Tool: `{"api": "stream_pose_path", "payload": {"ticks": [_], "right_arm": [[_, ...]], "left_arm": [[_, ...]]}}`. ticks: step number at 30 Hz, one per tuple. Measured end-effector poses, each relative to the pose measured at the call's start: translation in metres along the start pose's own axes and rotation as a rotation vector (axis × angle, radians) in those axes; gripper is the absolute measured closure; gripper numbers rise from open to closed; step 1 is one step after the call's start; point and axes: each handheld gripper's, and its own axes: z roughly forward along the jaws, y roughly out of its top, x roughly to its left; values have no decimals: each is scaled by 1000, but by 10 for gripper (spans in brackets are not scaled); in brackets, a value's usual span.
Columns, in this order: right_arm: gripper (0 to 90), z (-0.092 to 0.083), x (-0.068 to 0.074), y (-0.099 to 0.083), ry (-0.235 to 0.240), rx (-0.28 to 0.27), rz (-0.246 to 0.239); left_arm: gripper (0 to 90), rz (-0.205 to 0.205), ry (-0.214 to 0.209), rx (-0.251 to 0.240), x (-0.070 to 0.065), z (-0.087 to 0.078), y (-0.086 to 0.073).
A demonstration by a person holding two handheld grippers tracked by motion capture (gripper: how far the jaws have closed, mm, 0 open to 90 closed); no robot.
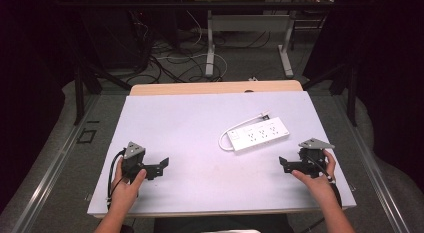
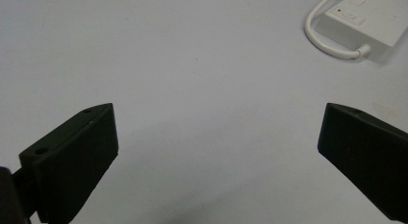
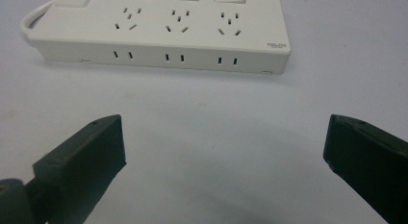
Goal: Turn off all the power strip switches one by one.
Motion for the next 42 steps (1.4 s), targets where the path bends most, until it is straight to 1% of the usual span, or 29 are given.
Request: {"api": "stream_pose_path", "payload": {"ticks": [4,5,7,12,14,15,18,20,21,24,25,26,30,31,32,33,36,38,39,40,41,42], "right_arm": [[4,0,1,1,4,-4,-13],[6,0,2,1,10,-2,-9],[8,0,3,2,9,0,-23],[13,1,6,3,9,5,-23],[17,1,7,4,13,5,-32],[23,1,8,5,18,6,-27],[35,1,9,6,20,11,-38],[52,2,11,8,27,16,-35],[61,3,11,8,26,18,-45],[68,4,13,10,29,25,-41],[74,5,13,10,32,27,-48],[85,5,14,12,29,25,-55],[105,6,17,14,36,30,-49],[127,6,18,15,32,32,-49],[148,6,18,15,30,32,-53],[147,6,18,16,25,32,-64],[148,7,21,18,39,33,-55],[151,8,22,21,43,30,-69],[153,8,23,22,50,33,-71],[157,8,24,23,48,31,-71],[164,9,24,24,57,29,-78],[172,10,25,25,59,28,-81]], "left_arm": [[6,1,2,-5,0,0,0],[6,1,2,-7,0,0,0],[7,-1,1,-5,-1,0,-1],[7,-4,2,-6,-2,-1,-1],[7,-2,3,-5,-2,-1,-1],[7,-2,7,-11,-3,-1,-1],[7,-2,6,-15,-3,0,-1],[7,-1,7,-14,-3,0,-1],[7,-1,8,-13,-3,0,-1],[7,-1,9,-13,-3,0,-1],[7,0,10,-13,-3,0,-1],[7,-2,17,-19,-4,0,-2],[7,0,27,-15,-3,0,-2],[8,0,31,-15,-3,0,-2],[8,-2,36,-16,-3,0,-2],[8,-1,36,-7,-3,-1,-1],[8,0,43,-8,-3,-1,-1],[8,1,46,-4,-3,0,-1],[8,10,48,-2,-3,0,-1],[9,1,43,-4,-3,0,-2],[10,13,48,3,-3,0,-1],[10,6,46,-1,-4,1,-2]]}}
